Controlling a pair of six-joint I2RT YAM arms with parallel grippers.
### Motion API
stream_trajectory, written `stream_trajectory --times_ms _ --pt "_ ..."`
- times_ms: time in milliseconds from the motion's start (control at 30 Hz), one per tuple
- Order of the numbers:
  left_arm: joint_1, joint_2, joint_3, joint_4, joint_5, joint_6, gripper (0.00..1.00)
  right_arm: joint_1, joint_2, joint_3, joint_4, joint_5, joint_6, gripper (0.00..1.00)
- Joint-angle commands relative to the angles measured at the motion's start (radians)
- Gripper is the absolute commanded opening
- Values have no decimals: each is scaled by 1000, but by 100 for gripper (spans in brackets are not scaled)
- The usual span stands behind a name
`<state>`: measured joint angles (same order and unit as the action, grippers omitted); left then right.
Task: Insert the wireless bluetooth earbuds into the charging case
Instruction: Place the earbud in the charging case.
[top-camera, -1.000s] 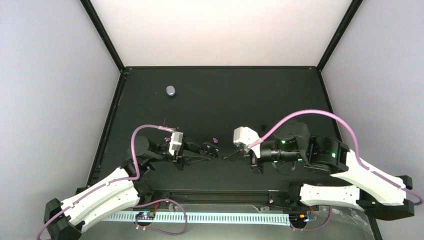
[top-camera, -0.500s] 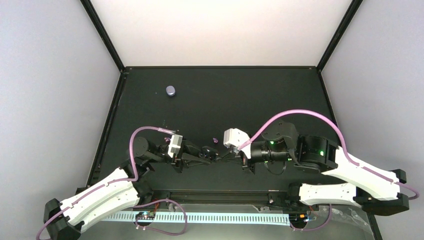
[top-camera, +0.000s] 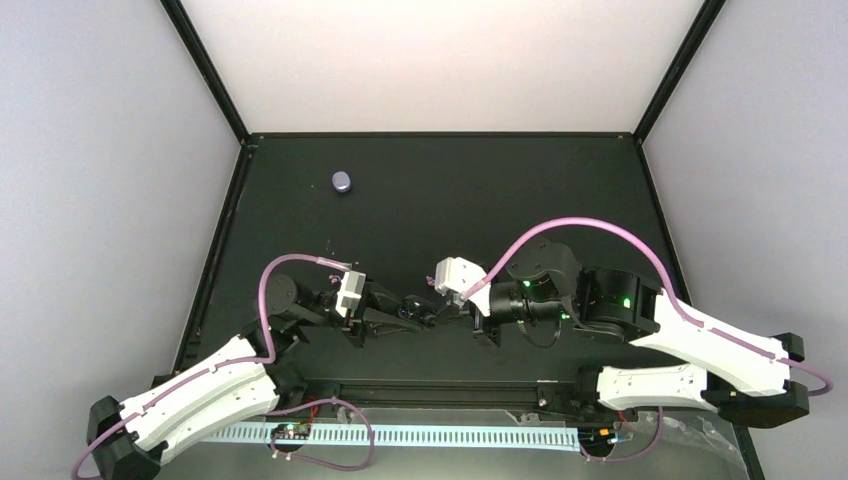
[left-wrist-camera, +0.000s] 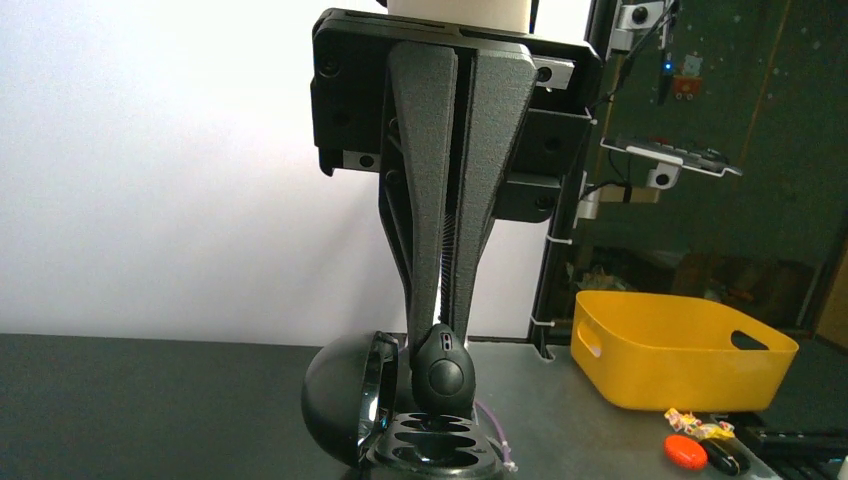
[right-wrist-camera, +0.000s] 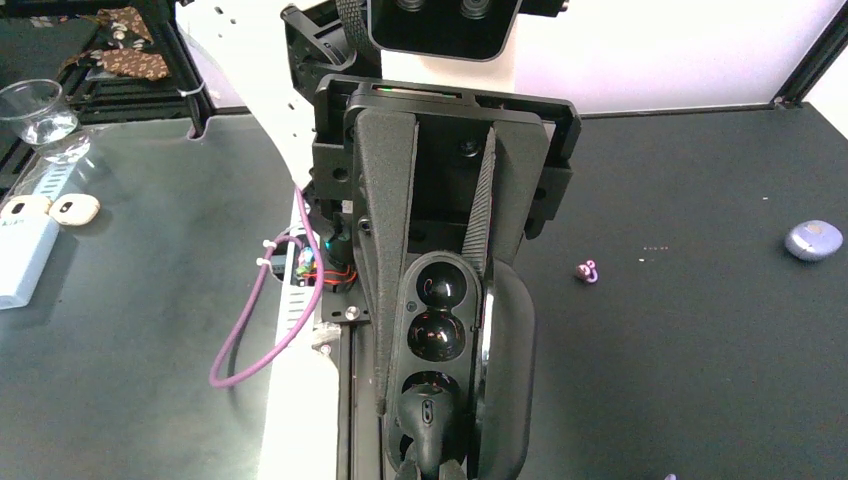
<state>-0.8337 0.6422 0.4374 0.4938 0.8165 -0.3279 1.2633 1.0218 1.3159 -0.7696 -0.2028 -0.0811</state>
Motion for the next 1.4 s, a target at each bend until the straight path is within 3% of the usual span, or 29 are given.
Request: stream_trajectory --times_ms 0,700,900,1367 --pt "-8 -10 38 20 18 21 2 9 -2 14 17 18 -14 1" --pt "-12 -10 38 23 16 20 1 37 39 9 -16 68 -32 1" --pt "-12 -9 38 19 12 24 2 38 23 11 7 66 -18 15" --pt "-12 -6 37 6 -3 32 1 37 -46 -5 40 69 13 20"
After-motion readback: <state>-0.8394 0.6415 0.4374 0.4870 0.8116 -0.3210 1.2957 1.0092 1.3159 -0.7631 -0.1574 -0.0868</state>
